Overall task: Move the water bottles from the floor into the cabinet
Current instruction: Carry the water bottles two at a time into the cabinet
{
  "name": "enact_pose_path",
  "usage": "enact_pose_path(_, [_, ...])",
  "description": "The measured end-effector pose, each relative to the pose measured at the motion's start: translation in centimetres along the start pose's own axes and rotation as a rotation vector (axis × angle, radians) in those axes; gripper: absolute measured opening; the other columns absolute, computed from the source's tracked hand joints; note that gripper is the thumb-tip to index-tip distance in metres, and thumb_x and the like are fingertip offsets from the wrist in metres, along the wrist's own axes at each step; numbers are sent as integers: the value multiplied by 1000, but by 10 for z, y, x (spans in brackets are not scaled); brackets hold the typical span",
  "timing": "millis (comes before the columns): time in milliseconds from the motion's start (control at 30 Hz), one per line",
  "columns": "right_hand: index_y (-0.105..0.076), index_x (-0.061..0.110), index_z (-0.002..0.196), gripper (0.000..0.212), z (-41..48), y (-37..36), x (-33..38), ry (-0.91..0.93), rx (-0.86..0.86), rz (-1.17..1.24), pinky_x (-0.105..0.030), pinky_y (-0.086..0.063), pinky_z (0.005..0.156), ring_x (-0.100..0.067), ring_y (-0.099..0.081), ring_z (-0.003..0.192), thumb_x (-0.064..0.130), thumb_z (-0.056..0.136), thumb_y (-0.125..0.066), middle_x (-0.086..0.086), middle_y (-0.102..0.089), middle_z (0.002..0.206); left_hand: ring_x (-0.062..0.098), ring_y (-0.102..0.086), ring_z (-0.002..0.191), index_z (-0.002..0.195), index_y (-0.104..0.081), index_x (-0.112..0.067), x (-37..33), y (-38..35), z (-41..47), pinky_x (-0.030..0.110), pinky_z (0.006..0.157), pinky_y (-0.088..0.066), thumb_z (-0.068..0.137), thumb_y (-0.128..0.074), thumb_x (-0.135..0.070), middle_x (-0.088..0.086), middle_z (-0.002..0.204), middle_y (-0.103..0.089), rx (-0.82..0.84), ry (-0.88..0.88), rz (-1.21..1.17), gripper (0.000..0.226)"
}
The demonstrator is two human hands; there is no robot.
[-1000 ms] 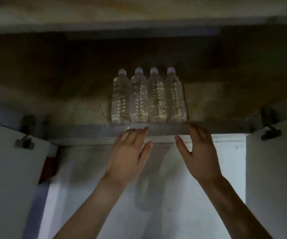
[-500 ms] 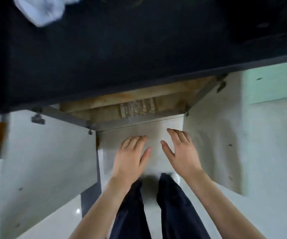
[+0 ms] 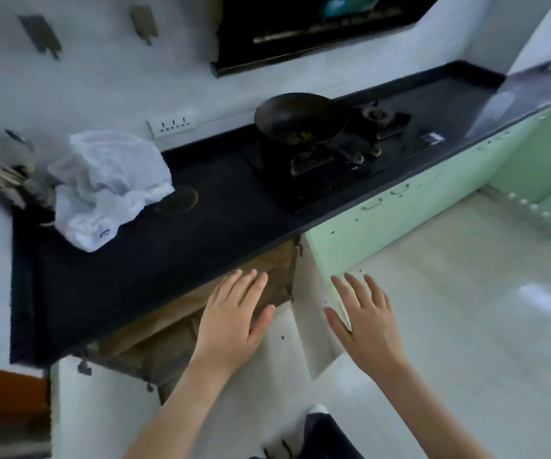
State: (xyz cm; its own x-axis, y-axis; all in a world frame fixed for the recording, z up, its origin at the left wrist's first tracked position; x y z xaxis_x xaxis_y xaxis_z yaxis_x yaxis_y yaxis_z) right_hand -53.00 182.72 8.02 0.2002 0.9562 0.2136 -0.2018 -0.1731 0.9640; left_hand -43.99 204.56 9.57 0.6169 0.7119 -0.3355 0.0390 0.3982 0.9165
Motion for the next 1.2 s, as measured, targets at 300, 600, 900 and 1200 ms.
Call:
enact_pose_path(300, [-54, 18, 138, 73, -146, 8, -66, -493, -52, 105, -50, -39, 107, -40, -45, 134, 65, 98, -16, -8, -55, 141, 25, -55, 127, 132, -62, -11, -89, -73, -12, 42, 109, -41, 99, -31, -48, 4, 133, -63, 245, -305, -153, 58])
enact_pose_path(600, [-57, 17, 136, 58, -169, 56, -199, -723, -246, 92, -50, -41, 106, -37, -46, 133, 54, 94, -39, -6, -59, 136, 21, -57, 121, 130, -62, -12, -243, -119, 90, 35, 106, -39, 99, -36, -45, 1, 128, -65, 219, -617, -187, 52])
enact_pose_path(900, [-58, 18, 135, 60, -180, 79, -377, -868, -220, 107, -47, -44, 104, -31, -51, 127, 55, 91, -40, -2, -62, 131, 25, -62, 112, 126, -64, -11, -412, -227, 167, 39, 101, -47, 99, -34, -49, 3, 120, -68, 347, -692, -206, 55])
enact_pose_path(1200, [-59, 12, 132, 55, -110, 130, -540, -835, -353, 88, -45, -46, 99, -28, -52, 122, 48, 93, -44, -4, -63, 126, 28, -60, 116, 126, -63, -8, -544, -264, 282, 41, 97, -49, 97, -38, -43, 6, 121, -68, 297, -727, -256, 51])
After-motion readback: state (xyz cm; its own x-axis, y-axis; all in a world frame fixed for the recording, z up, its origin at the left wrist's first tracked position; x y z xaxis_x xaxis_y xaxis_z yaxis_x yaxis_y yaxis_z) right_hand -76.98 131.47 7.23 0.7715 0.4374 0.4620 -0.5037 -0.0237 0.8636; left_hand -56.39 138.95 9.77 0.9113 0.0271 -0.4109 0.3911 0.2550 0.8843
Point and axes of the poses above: each hand's wrist, its own z-axis towards the middle knuckle, its own y-axis out of the back of the hand, x = y × z, the point moved 4 cm from there along z, towards the middle knuckle
